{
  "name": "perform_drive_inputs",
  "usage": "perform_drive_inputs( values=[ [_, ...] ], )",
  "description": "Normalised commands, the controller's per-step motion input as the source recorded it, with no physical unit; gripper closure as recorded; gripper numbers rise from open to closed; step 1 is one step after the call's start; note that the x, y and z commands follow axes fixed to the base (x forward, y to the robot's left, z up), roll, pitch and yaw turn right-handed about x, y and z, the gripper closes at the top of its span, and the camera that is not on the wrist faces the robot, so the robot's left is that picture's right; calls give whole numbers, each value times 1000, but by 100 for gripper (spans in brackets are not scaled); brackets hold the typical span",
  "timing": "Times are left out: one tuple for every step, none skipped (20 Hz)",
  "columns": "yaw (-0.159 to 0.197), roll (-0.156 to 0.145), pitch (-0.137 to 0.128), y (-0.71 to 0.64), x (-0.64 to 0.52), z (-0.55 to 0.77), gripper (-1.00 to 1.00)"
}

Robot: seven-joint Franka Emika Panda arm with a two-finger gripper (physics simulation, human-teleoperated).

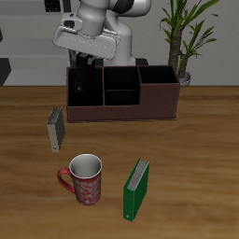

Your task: Place the black book into the back desk caddy's left compartment and place the yellow book into the back desk caddy's right compartment and place the green book into the back desk caddy's right compartment

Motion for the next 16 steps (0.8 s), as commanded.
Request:
perform_drive_inputs(
  values=[
    [-93,38,115,-209,-89,-22,100],
    [-28,-17,58,-107,-9,-48,100],
    [30,-154,27,-409,-279,-203,100],
    [0,0,0,119,160,7,100],
    [-123,16,95,-50,-98,-148,100],
    [13,-15,-28,97,-161,-67,100],
    [-27,12,58,153,-54,-225,100],
    [10,53,18,279,-129,-199,100],
    [-45,17,72,169,-87,-268,100],
    [6,39,49,267,-67,-263,100],
    [0,105,67,223,-73,-272,100],
    [-62,-48,78,45,-47,-279,100],
    [-71,76,71,268,-185,-249,100],
    [113,132,-8,382,-123,-214,100],
    [-17,-21,27,164,-102,-187,100],
    [19,55,-6,213,-119,-69,100]
  ],
)
